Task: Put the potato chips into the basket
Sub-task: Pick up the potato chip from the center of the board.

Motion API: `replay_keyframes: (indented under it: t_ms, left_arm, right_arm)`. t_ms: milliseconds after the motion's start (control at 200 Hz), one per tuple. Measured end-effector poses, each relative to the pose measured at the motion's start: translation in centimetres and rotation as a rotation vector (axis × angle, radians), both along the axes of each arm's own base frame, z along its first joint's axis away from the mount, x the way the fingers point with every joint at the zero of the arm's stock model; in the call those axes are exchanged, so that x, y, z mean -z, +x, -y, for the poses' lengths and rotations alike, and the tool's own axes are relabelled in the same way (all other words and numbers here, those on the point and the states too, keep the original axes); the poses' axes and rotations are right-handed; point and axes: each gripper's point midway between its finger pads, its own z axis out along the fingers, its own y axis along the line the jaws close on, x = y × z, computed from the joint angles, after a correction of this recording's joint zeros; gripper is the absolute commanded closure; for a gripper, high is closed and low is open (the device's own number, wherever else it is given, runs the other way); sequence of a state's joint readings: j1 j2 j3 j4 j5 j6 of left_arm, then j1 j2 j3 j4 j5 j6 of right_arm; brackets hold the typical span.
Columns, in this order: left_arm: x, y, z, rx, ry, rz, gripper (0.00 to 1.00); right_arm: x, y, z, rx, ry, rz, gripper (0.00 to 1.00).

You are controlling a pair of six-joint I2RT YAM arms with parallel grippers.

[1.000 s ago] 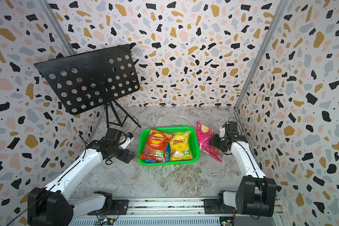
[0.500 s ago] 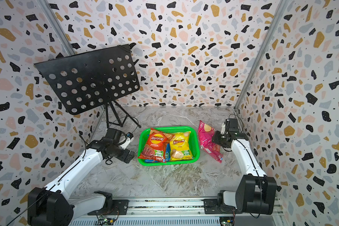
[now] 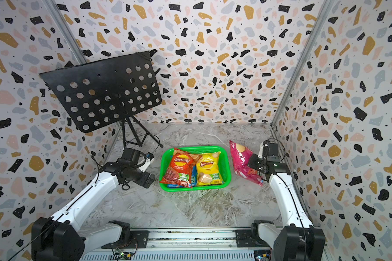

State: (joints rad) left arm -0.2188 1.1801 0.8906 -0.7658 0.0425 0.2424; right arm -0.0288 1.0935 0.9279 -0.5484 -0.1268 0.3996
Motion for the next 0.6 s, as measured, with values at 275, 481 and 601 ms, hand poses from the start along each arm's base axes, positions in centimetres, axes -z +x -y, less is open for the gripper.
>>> replay_keyframes:
  t_ms: [275,481,601]
  left_arm:
    - [-0.1,0.0,0.0,-0.001,0.001,0.006,0.00]
    - [-0.1,0.0,-0.2,-0.004,0.007,0.008,0.00]
    - [-0.1,0.1,-0.3,-0.007,0.013,0.010,0.00]
  right_arm:
    - [-3.7,-1.6,-4.1,-0.110,-0.142,0.044,1.00]
    - [-6.4,-2.0,-6.9,-0.171,-0.278,0.088,1.00]
    - [-6.7,-1.7,-9.1,-0.215,-0.379,0.096,1.00]
